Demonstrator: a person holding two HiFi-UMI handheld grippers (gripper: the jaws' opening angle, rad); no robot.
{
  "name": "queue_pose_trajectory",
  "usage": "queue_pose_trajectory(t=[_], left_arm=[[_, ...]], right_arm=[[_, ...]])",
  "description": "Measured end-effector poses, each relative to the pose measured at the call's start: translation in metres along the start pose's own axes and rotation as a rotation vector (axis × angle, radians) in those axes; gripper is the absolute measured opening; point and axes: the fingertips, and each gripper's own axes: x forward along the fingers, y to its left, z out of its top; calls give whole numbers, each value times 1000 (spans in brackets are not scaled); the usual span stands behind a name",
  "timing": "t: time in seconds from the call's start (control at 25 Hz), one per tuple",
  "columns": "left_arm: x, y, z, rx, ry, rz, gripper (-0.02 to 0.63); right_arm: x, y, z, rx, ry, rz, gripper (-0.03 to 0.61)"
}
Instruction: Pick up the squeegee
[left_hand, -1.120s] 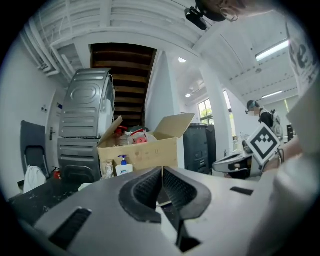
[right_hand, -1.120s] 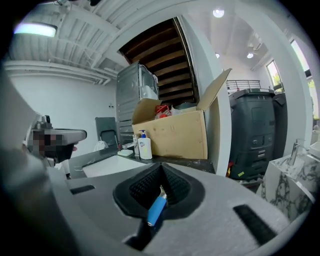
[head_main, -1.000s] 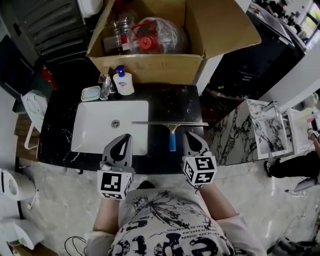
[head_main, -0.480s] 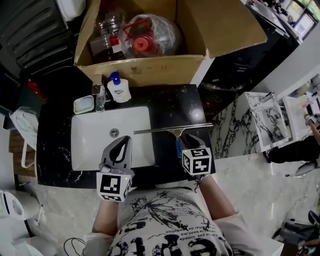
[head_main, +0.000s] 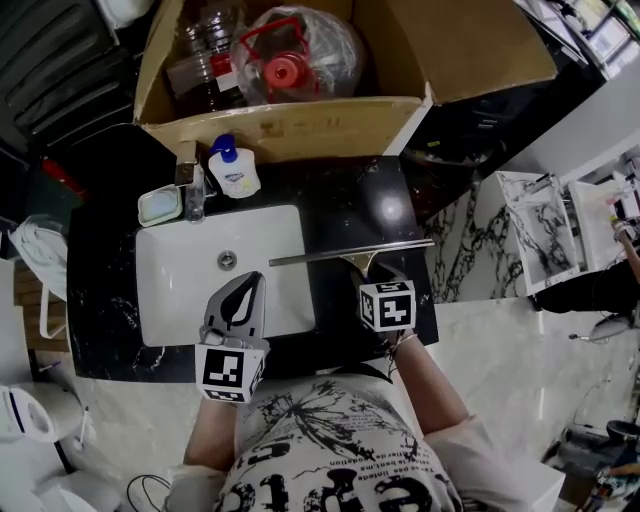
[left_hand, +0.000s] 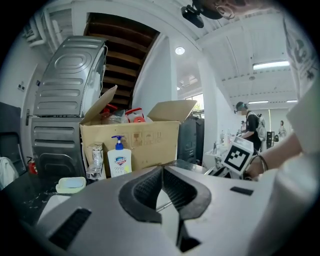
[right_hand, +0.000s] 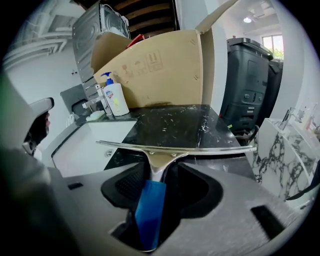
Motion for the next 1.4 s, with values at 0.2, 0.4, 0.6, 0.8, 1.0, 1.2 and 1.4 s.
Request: queue_pose_trajectory(t=[0.2,0.4,0.6,0.8,1.0,1.2,1.4], left_arm=[[3,5,-11,-3,10,-9,12],[4,9,-10,-5,8,-9,12],[2,10,-11,0,2,-6,12],[-2,13,-10,14,-13,4,12],[-6,12,-6,3,-14,3,12],[-12,15,2,14,-40,10,12],[-20,18,11,21,-59,24,12]], right_arm=[[12,-1,-5,52,24,-17,193],[14,0,-2,32,20,-51,172],[13,0,-3,42,23,-58,141],[12,0,-3,69,15,-67,132],[4,3,1,99,-21,-62,126],[-20,11,29,106,-150,-38,124],[-51,20,67,64,-300,-33,123]])
